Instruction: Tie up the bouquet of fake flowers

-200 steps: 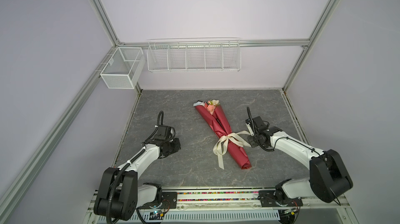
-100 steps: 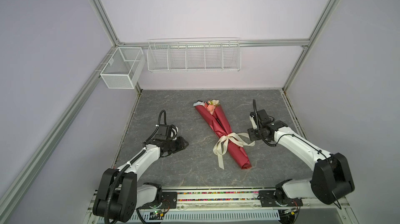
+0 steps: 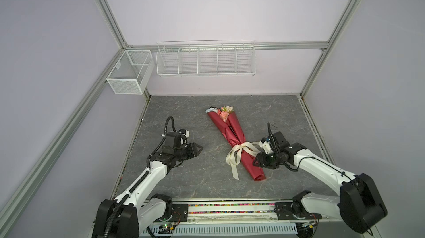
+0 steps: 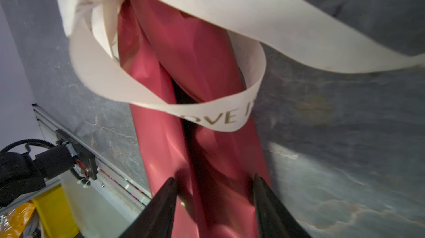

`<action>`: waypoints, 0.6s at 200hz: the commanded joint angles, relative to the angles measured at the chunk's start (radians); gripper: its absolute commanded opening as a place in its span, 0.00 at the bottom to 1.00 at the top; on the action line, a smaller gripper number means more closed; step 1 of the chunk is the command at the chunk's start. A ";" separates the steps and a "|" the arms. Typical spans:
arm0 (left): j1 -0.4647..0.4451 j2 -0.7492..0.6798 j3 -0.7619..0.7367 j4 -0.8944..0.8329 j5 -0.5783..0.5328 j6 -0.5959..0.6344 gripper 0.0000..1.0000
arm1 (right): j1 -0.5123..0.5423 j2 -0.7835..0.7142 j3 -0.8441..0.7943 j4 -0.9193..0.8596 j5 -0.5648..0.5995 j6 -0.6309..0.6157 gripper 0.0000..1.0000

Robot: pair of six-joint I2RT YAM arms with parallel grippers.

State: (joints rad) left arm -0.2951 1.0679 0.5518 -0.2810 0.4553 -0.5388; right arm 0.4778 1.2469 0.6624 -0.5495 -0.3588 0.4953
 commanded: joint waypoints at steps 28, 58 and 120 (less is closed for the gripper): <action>-0.001 0.095 0.029 0.119 0.087 -0.050 0.49 | 0.187 0.097 -0.013 0.333 0.070 0.284 0.52; -0.010 0.179 0.079 0.161 0.137 -0.081 0.49 | 0.263 0.218 0.051 0.420 0.161 0.403 0.52; -0.042 0.305 0.161 0.172 0.148 -0.081 0.49 | 0.373 0.339 0.140 0.562 0.177 0.481 0.51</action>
State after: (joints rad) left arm -0.3206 1.3479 0.6712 -0.1337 0.5823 -0.6128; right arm 0.8234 1.5543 0.7647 -0.0742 -0.1822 0.9272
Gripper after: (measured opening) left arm 0.489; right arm 0.510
